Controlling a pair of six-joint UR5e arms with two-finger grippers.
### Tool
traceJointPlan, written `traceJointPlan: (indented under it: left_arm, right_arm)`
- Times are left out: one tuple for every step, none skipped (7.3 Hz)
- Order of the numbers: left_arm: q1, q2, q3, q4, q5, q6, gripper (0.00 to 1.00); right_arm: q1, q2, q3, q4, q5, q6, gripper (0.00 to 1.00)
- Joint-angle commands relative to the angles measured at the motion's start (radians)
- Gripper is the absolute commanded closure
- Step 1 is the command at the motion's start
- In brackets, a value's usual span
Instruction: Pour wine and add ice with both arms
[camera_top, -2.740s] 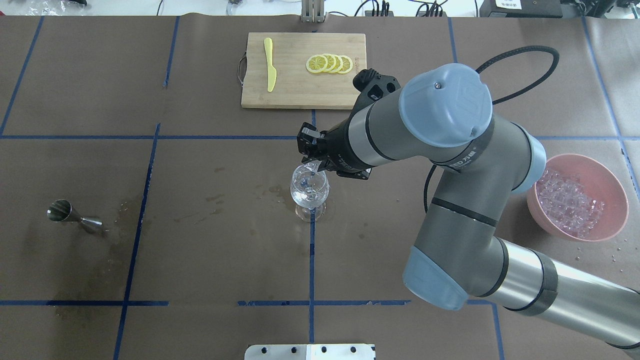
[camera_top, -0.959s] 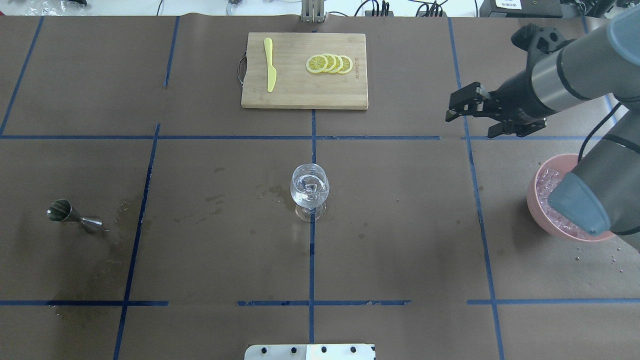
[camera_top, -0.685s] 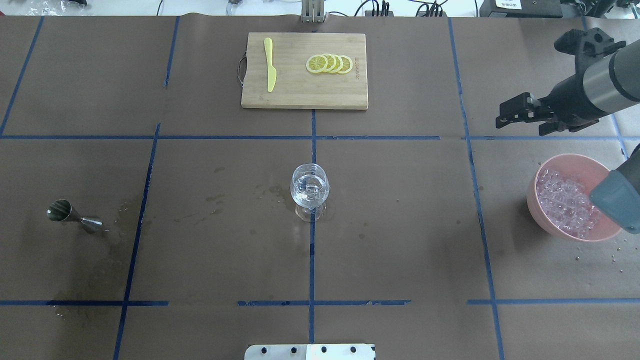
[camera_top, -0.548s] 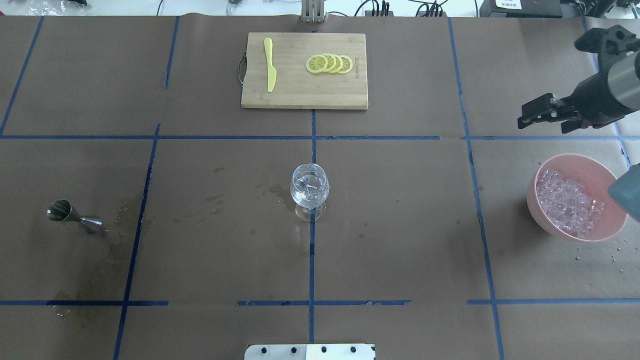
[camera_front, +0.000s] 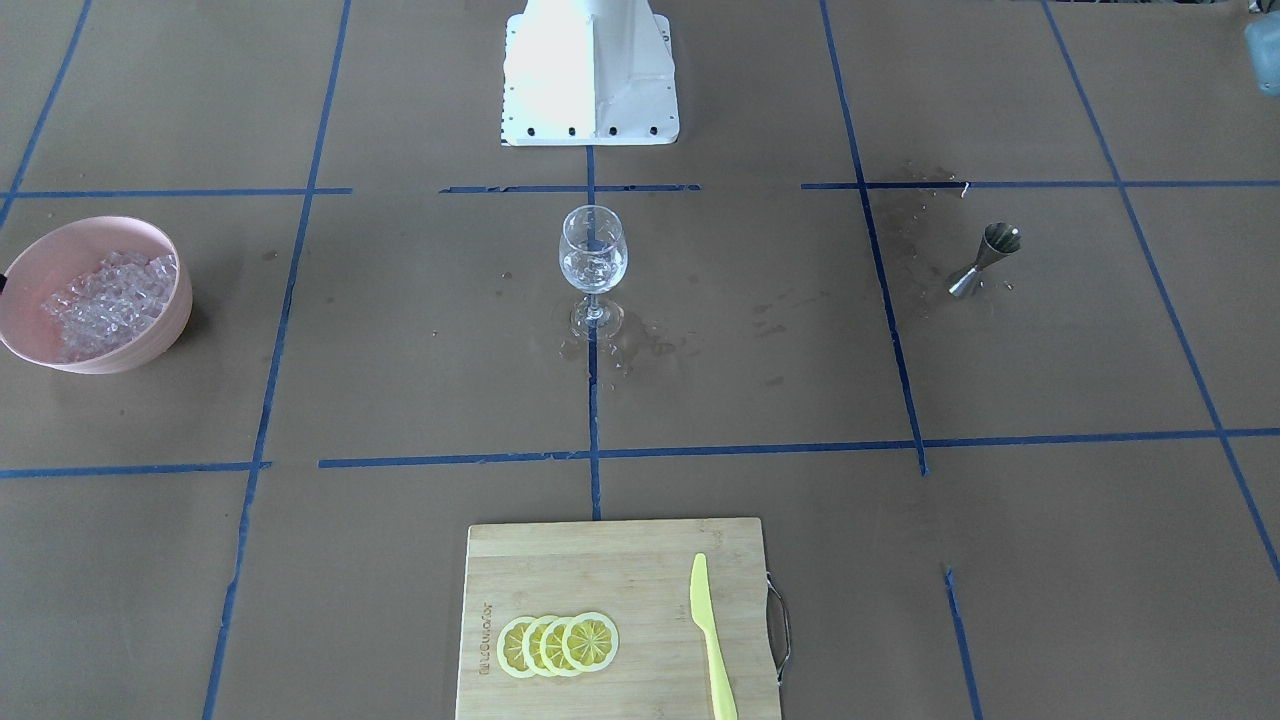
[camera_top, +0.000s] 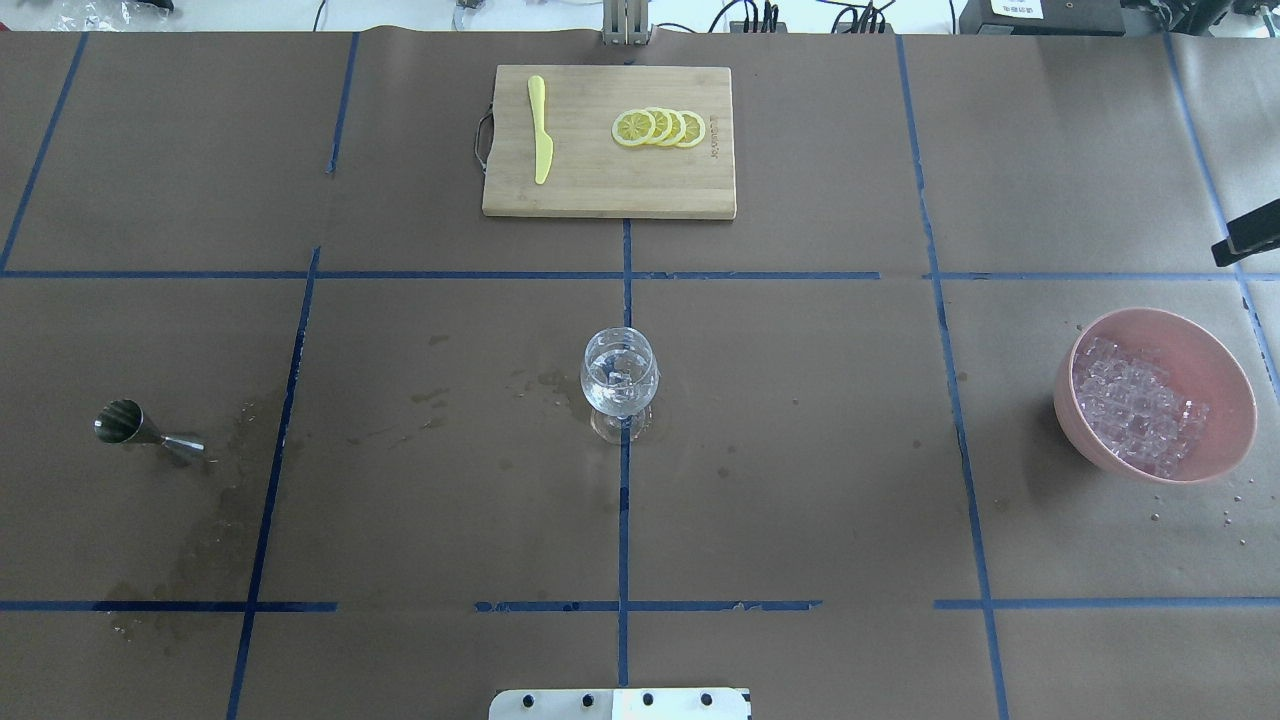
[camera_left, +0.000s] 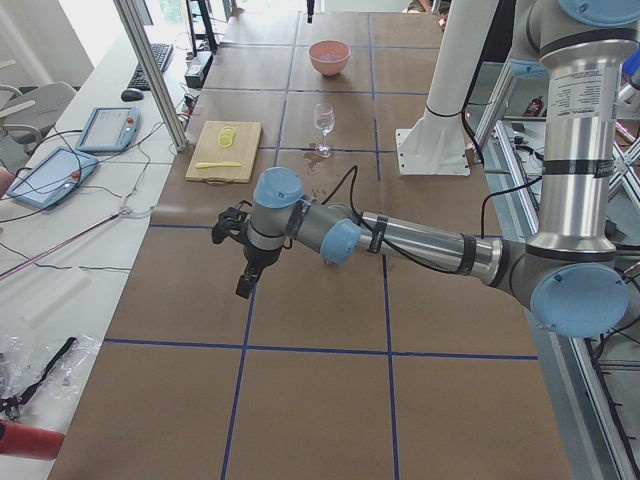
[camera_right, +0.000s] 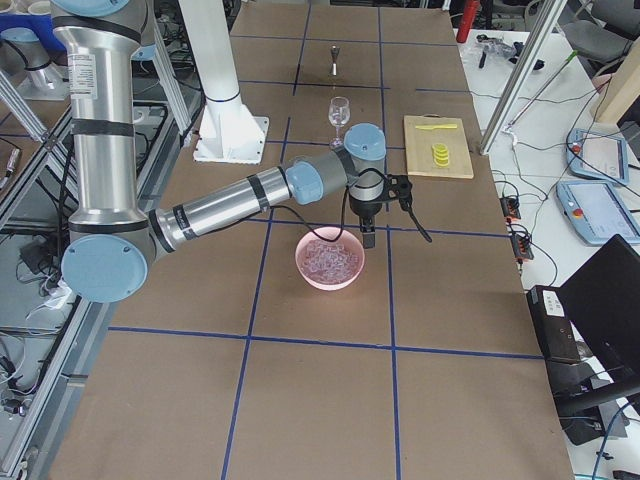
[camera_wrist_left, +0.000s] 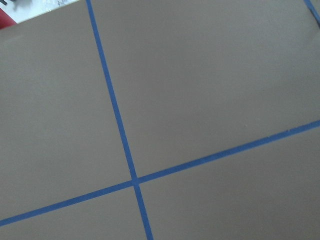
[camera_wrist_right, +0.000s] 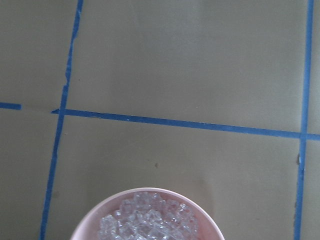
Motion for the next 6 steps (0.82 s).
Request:
traceJointPlan:
  left_arm:
    - [-0.037, -0.027, -0.003, 0.093, -0.062, 0.041, 0.00]
    - [-0.037, -0.006, -0.007, 0.090, -0.093, 0.039, 0.00]
    - [-0.039, -0.002, -0.007, 0.088, -0.098, 0.039, 0.00]
    - [-0.037, 0.001, -0.010, 0.090, -0.098, 0.039, 0.00]
    - [-0.037, 0.001, -0.009, 0.090, -0.100, 0.038, 0.00]
    - [-0.037, 0.001, -0.007, 0.093, -0.115, 0.036, 0.00]
  right_arm:
    - [0.095, -0.024, -0.050, -0.020, 0.039, -0.164, 0.00]
    - [0.120, -0.018, -0.065, -0.045, 0.039, -0.217, 0.00]
    - [0.131, -0.013, -0.073, -0.068, 0.036, -0.262, 0.00]
    - [0.144, -0.002, -0.076, -0.094, 0.030, -0.278, 0.00]
    - [0.148, -0.001, -0.077, -0.105, 0.024, -0.295, 0.00]
    - [0.148, -0.001, -0.077, -0.103, 0.021, -0.298, 0.00]
